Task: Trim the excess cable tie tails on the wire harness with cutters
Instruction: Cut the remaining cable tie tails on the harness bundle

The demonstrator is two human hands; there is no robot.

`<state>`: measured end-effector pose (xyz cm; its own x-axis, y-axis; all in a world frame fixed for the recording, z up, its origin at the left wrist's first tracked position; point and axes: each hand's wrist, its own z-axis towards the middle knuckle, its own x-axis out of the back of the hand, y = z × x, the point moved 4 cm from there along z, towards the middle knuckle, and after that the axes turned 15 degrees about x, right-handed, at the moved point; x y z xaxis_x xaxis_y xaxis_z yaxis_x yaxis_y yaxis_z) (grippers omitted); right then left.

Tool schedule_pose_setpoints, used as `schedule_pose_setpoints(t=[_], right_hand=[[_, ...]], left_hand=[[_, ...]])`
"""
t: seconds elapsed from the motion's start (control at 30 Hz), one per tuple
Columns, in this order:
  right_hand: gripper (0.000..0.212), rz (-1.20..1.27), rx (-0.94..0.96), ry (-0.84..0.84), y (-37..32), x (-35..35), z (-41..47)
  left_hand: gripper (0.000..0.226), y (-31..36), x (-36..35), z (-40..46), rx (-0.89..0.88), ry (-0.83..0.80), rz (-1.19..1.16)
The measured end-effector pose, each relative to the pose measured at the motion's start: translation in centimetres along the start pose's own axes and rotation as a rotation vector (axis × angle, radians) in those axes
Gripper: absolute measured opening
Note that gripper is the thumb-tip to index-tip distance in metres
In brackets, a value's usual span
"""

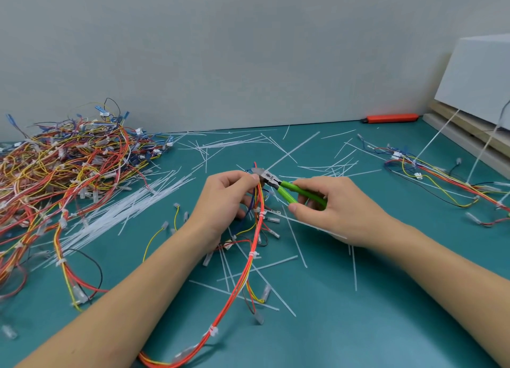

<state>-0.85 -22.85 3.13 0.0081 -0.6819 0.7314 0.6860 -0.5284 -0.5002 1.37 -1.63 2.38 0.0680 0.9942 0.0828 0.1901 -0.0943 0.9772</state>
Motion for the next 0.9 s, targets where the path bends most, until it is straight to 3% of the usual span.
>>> schedule_pose_setpoints(t=[0.13, 0.23, 0.3, 0.43, 0.67, 0.83, 0.9], right_hand=[[0.056, -0.023, -0.064, 0.018, 0.6, -0.3, -0.4], [0.071, -0.023, -0.053, 0.026, 0.4, -0.4, -0.4], [0.065, -0.02, -0.061, 0.022, 0.3, -0.3, -0.3], [0.022, 0.004, -0.044, -0.006, 0.1, 0.0, -0.1], [0.03, -0.034, -0.034, 0.008, 0.1, 0.3, -0.1], [0.062, -0.02, -0.076, 0.017, 0.2, -0.5, -0.4], [0.061, -0.016, -0.08, 0.018, 0.1, -0.3, -0.3]], left_hand=[[0.02, -0.2, -0.2, 0.0, 0.004, 0.0, 0.024], [0.021, -0.1, -0.2, 0.0, 0.005, -0.002, 0.017], [0.021, -0.1, -0.1, 0.0, 0.004, -0.003, 0.016], [0.021, -0.1, -0.2, 0.0, 0.012, 0.005, 0.023], [0.022, 0.1, -0.2, -0.2, 0.008, -0.007, 0.009], [0.022, 0.0, -0.2, -0.2, 0.015, 0.008, 0.033], [0.023, 0.1, -0.2, -0.2, 0.011, 0.007, 0.029]])
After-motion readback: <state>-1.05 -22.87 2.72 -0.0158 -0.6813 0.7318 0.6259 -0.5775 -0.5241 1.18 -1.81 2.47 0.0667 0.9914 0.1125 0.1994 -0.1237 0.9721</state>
